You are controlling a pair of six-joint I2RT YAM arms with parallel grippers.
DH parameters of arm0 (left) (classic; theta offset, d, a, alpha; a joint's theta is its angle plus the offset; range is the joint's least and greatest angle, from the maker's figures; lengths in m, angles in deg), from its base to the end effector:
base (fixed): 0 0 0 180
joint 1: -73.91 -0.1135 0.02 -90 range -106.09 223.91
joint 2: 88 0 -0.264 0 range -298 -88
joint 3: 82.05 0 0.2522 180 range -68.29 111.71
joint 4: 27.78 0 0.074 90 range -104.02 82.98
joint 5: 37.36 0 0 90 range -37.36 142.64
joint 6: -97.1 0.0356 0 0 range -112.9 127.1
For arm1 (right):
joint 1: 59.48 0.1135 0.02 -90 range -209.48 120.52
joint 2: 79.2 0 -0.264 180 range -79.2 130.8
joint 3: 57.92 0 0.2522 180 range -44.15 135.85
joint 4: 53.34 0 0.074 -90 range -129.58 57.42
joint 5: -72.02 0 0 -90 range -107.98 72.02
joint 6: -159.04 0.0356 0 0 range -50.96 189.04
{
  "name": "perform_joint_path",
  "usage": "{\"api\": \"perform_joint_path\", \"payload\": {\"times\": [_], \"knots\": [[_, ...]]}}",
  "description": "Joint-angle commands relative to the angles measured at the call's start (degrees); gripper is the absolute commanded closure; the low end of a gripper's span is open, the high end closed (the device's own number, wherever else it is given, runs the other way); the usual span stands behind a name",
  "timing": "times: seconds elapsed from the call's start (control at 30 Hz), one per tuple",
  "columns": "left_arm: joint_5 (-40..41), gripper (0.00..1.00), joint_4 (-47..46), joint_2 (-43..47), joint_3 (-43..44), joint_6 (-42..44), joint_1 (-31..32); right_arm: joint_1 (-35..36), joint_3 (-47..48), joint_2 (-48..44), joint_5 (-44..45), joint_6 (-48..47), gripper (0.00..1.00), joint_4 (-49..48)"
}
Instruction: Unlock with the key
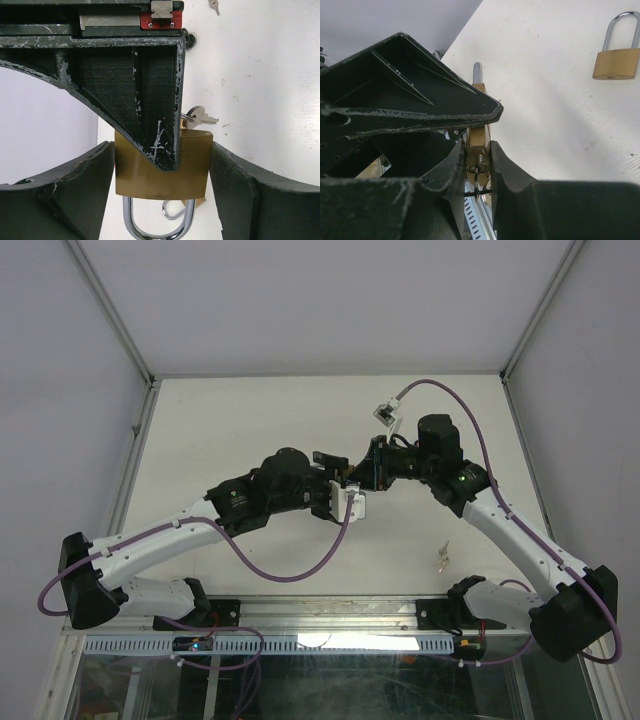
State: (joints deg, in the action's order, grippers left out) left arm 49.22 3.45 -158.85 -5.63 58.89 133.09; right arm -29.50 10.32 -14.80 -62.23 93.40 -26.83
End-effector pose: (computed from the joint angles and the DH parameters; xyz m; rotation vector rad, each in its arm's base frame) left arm 0.1432 -0.2442 0.3399 1.6862 1.1135 -0.1421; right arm 0.2036 0.1461 0.3301 -0.6494 2.0033 1.3535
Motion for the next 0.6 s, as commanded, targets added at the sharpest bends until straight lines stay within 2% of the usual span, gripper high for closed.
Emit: {"api": "perform_joint_path", "payload": {"times": [0.0, 0.07, 0.2, 0.37, 0.57], "knots": [[-0.22, 0.29, -1.94, 0.09, 3.64, -0.22, -0.82, 0.54, 3.27, -3.45, -5.52, 0.70, 1.00, -4.52], [-1.12, 0.29, -0.59, -0.11, 4.00, -0.35, -0.92, 0.57, 3.27, -3.41, -5.57, 0.82, 1.00, -4.78], [-1.55, 0.18, 0.11, -0.16, 4.12, -0.39, -0.90, 0.52, 3.52, -3.08, -5.53, 0.80, 1.00, -4.44], [-1.46, 0.19, 0.82, -0.40, 4.31, -0.07, -1.04, 0.55, 3.53, -3.31, -5.24, 0.34, 1.00, -3.87], [-3.49, 0.12, 2.59, -0.40, 4.33, -1.28, -1.42, 0.46, 3.71, -3.36, -4.71, -0.10, 1.00, -3.37]]}}
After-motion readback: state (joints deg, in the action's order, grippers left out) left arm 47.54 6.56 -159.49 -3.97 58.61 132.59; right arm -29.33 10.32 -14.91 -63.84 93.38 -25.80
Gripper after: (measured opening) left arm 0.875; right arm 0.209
